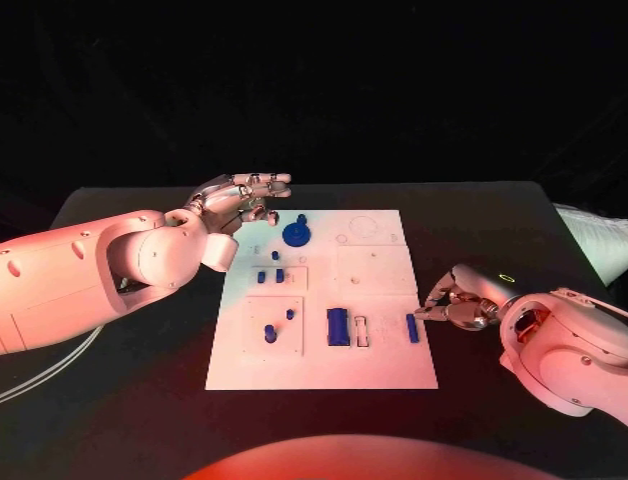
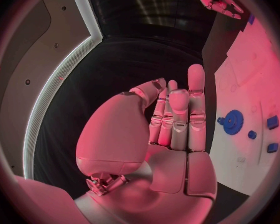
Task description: Assemble the parts on the task board
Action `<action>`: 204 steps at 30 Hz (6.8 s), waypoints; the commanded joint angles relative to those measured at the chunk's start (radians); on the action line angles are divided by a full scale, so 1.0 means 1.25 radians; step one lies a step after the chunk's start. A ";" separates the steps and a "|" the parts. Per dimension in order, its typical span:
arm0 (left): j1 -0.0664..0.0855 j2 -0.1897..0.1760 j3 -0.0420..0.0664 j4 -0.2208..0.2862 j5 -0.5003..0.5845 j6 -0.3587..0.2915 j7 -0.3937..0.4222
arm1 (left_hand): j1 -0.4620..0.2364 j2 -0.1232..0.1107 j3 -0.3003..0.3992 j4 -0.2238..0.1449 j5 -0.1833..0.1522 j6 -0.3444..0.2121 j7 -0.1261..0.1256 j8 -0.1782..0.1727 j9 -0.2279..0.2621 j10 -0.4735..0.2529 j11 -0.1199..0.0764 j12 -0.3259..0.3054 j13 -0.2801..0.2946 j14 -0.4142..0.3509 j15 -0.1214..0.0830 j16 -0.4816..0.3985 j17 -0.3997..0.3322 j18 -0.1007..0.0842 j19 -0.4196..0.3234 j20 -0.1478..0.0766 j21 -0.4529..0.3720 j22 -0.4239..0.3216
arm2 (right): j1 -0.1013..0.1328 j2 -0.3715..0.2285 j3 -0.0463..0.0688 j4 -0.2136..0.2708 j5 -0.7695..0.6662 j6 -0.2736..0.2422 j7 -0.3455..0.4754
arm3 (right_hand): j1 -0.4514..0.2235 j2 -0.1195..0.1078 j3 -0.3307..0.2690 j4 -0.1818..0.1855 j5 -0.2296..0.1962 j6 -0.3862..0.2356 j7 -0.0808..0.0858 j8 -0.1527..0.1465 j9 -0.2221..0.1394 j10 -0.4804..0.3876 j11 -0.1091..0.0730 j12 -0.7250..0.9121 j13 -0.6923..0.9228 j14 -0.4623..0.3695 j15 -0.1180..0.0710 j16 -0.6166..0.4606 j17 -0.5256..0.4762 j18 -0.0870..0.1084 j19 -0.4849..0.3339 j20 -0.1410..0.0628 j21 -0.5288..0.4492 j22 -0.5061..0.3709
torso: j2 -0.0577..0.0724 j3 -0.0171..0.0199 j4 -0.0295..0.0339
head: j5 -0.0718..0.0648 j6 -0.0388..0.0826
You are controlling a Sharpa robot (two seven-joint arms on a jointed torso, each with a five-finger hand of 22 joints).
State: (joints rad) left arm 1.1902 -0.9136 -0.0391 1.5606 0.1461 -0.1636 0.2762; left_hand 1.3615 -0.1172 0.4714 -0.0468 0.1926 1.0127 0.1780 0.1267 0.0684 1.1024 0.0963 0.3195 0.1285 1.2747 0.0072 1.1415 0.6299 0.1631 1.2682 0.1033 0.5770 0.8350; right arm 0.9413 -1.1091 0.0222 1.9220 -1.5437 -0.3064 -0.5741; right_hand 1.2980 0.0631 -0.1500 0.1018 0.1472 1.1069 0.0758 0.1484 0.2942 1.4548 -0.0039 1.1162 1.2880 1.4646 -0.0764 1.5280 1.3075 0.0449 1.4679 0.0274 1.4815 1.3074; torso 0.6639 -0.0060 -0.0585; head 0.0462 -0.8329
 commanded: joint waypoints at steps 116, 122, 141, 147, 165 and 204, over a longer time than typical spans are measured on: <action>0.000 0.006 0.000 0.003 -0.003 0.022 0.010 | -0.035 0.013 -0.010 0.013 -0.006 -0.010 0.001 0.015 0.000 -0.021 0.002 0.024 0.002 -0.007 0.004 0.003 -0.010 0.014 -0.005 0.004 -0.008 -0.003 | -0.037 0.184 -0.003 -0.052 0.234 -0.040 -0.021 | -0.147 -0.086 0.327 -0.028 0.142 0.102 -0.032 -0.024 0.037 0.028 -0.027 0.011 0.032 0.077 -0.018 0.012 0.172 -0.012 0.042 -0.014 0.006 0.119 | 0.000 0.0004 -0.0014 | 0.019 -0.010; 0.000 0.006 0.000 0.003 -0.008 0.023 0.009 | -0.035 0.013 -0.010 0.014 -0.006 -0.011 0.001 0.015 0.000 -0.021 0.002 0.024 0.001 -0.007 0.004 0.003 -0.011 0.014 -0.005 0.004 -0.009 -0.004 | -0.037 0.182 -0.003 -0.053 0.210 -0.031 -0.024 | -0.149 -0.085 0.324 -0.025 0.141 0.109 -0.035 -0.018 0.042 0.029 -0.030 0.017 0.036 0.077 -0.020 0.011 0.172 -0.012 0.042 -0.016 0.005 0.118 | 0.000 0.0006 -0.0015 | 0.019 -0.010; 0.000 0.006 0.000 0.004 -0.012 0.028 0.003 | -0.035 0.013 -0.010 0.013 -0.006 -0.011 0.001 0.015 0.000 -0.022 0.002 0.025 0.001 -0.008 0.004 0.003 -0.011 0.014 -0.005 0.004 -0.009 -0.004 | -0.036 0.191 -0.003 -0.053 0.185 -0.014 -0.027 | -0.150 -0.084 0.321 -0.023 0.140 0.111 -0.036 -0.015 0.045 0.031 -0.031 0.025 0.041 0.077 -0.022 0.011 0.172 -0.012 0.042 -0.017 0.005 0.118 | 0.000 0.0006 -0.0010 | 0.017 -0.010; 0.000 0.006 0.000 0.004 -0.012 0.029 0.001 | -0.034 0.012 -0.011 0.012 -0.007 -0.012 0.001 0.015 0.000 -0.023 0.001 0.025 0.001 -0.008 0.004 0.003 -0.013 0.015 -0.005 0.004 -0.009 -0.004 | -0.036 0.195 -0.003 -0.055 0.183 -0.017 -0.026 | -0.160 -0.082 0.314 -0.011 0.133 0.111 -0.037 -0.012 0.050 0.032 -0.032 0.028 0.044 0.077 -0.023 0.012 0.173 -0.012 0.042 -0.018 0.006 0.119 | 0.000 0.0001 -0.0004 | 0.018 -0.011; 0.000 0.004 0.000 0.007 -0.028 0.033 0.001 | -0.031 0.012 -0.010 0.010 -0.006 -0.014 0.001 0.015 -0.001 -0.025 0.001 0.027 0.001 -0.010 0.003 0.001 -0.018 0.015 -0.005 0.004 -0.010 -0.005 | -0.035 0.199 -0.003 -0.062 0.158 0.011 -0.026 | -0.226 -0.078 0.157 0.127 -0.045 0.099 -0.036 0.002 0.086 0.032 -0.031 0.019 0.051 0.077 -0.022 0.009 0.170 -0.011 0.041 -0.019 0.003 0.117 | -0.001 0.0005 -0.0012 | 0.021 -0.011; 0.000 0.000 0.000 0.007 -0.028 0.035 0.001 | -0.029 0.013 -0.010 0.008 -0.006 -0.015 0.001 0.016 0.000 -0.027 0.002 0.029 0.001 -0.011 0.003 0.001 -0.019 0.015 -0.005 0.004 -0.011 -0.005 | -0.052 0.139 -0.007 -0.057 -0.042 -0.051 0.277 | 0.074 -0.060 0.452 -0.135 0.053 -0.032 0.036 -0.069 -0.082 0.000 0.026 -0.008 0.043 0.075 0.024 0.005 0.163 -0.009 0.034 0.024 -0.002 0.113 | 0.000 0.0004 -0.0010 | 0.013 -0.006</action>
State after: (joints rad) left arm 1.1901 -0.9151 -0.0395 1.5673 0.1143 -0.1394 0.2717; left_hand 1.3286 -0.1028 0.4605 -0.0359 0.1884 1.0018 0.1817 0.1410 0.0685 1.0775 0.0964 0.3518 0.1290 1.2671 0.0146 1.1415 0.6076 0.1631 1.2647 0.1069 0.5692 0.8298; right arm 0.8790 -0.9373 0.0144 1.8541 -1.5360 -0.4018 -0.2586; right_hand 1.4167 -0.0036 0.4091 -0.0650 0.2129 1.0594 0.1196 0.0642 0.1944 1.4496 0.0317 1.1028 1.3081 1.4628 -0.0492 1.5280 1.3074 0.0451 1.4660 0.0507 1.4717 1.3081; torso 0.6638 -0.0040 -0.0597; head 0.0626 -0.8397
